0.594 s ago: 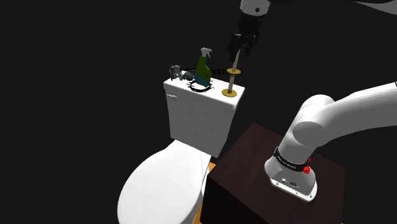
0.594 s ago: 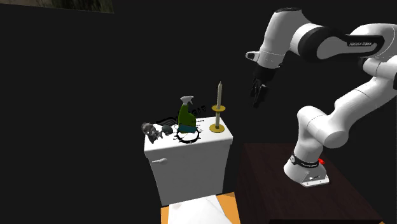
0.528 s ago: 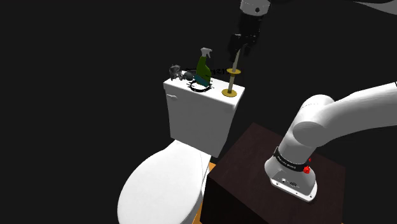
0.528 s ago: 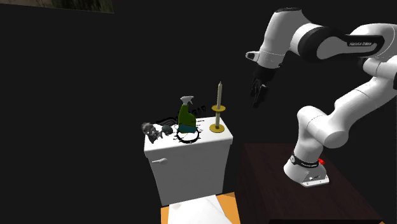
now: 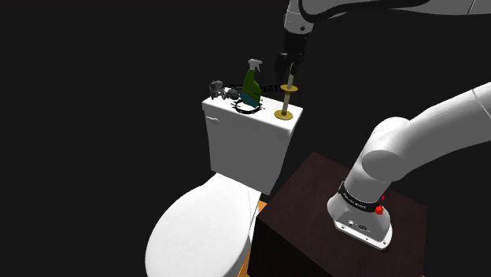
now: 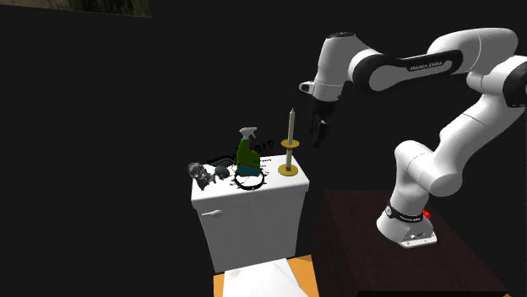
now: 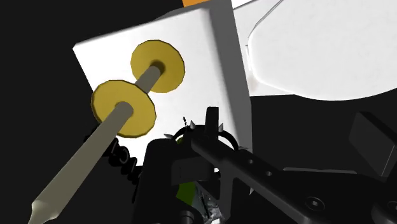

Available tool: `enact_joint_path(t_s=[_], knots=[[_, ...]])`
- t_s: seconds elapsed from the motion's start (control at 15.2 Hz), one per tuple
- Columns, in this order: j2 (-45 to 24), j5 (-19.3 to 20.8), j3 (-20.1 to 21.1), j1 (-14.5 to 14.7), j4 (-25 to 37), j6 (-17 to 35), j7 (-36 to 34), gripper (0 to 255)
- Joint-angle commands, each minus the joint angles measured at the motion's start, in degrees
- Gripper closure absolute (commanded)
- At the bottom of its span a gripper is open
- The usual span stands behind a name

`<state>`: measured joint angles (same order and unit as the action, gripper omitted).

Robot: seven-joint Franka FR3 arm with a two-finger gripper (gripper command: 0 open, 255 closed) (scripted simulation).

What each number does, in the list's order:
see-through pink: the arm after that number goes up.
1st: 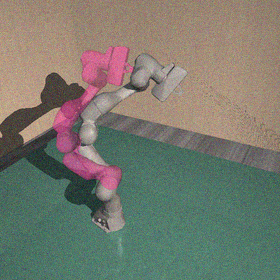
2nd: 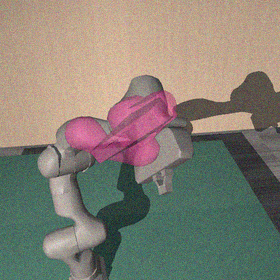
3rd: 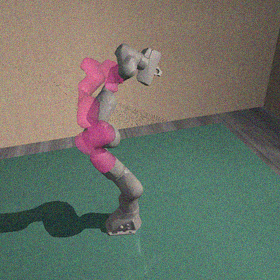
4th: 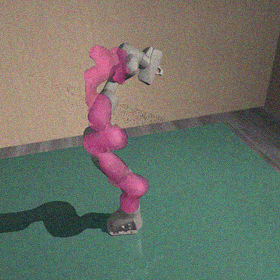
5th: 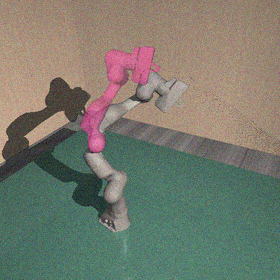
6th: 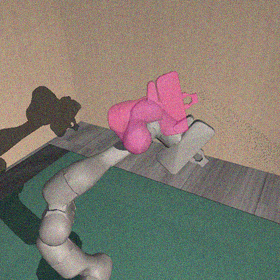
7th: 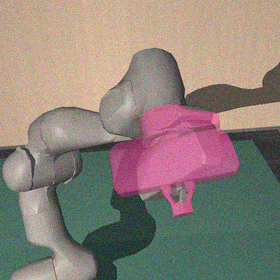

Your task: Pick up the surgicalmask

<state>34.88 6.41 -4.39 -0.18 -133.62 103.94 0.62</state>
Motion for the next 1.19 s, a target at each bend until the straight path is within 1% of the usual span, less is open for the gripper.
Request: enact_joint_path(t_s=[0.0, 0.26, 0.53, 0.86, 1.12], knots=[[-3.9, 0.3, -1.8, 0.1, 1.3, 2.1, 3.0, 0], [-12.0, 0.3, -5.1, 0.3, 4.2, 6.3, 8.9, 0], [-20.8, -0.7, -7.9, 0.4, 8.3, 9.7, 14.9, 0], [-32.4, -3.5, -10.4, 0.2, 15.2, 12.6, 22.8, 0], [-42.1, -6.3, -11.1, -0.8, 22.2, 13.6, 28.8, 0]])
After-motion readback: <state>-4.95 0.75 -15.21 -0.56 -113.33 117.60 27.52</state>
